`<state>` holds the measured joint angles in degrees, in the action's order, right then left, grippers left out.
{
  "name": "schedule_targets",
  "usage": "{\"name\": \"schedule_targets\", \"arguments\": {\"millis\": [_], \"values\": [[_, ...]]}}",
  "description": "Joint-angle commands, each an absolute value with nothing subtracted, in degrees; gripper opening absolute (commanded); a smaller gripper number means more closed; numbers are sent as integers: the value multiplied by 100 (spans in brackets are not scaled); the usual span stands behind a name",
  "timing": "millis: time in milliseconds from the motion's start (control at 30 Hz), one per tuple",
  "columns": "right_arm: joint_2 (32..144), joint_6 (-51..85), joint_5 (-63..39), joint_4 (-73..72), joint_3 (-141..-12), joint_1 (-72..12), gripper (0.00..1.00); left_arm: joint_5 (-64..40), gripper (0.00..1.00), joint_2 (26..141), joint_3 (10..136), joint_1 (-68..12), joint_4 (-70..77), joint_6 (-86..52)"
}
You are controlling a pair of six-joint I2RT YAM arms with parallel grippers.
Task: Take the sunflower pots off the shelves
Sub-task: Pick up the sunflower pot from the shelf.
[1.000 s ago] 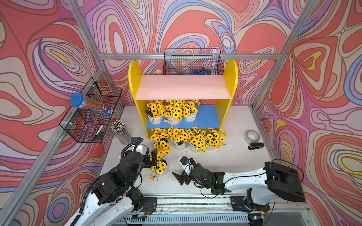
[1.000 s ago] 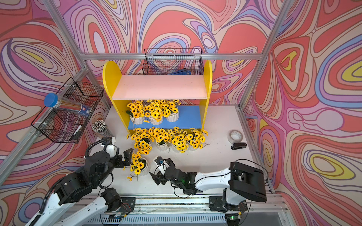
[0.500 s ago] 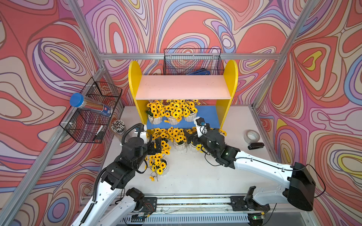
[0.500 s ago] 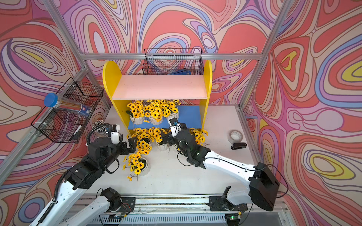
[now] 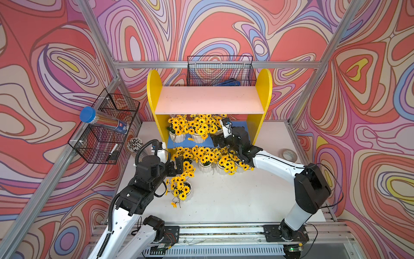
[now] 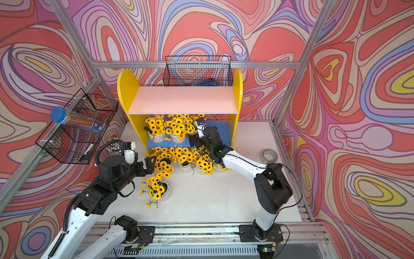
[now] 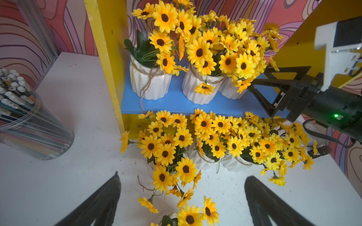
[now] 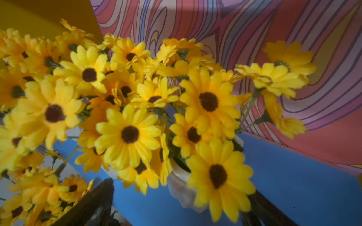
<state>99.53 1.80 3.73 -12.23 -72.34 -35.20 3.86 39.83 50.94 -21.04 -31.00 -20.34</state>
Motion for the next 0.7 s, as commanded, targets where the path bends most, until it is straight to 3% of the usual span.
{"name": "schedule_targets", "arguments": {"millis": [0,233,667], "values": [[10195,169,199,-1195,-7509,-3459,98,206,100,3938,5063,-2016,-2986,-2020],[10547,161,235,-1266,-7601,-3386,98,62,100,3938,5050,-1905,-2952,-2039],[9943,30,165,-1543,-6775,-3358,98,-186,100,4078,5042,-1766,-2913,-2096]]}}
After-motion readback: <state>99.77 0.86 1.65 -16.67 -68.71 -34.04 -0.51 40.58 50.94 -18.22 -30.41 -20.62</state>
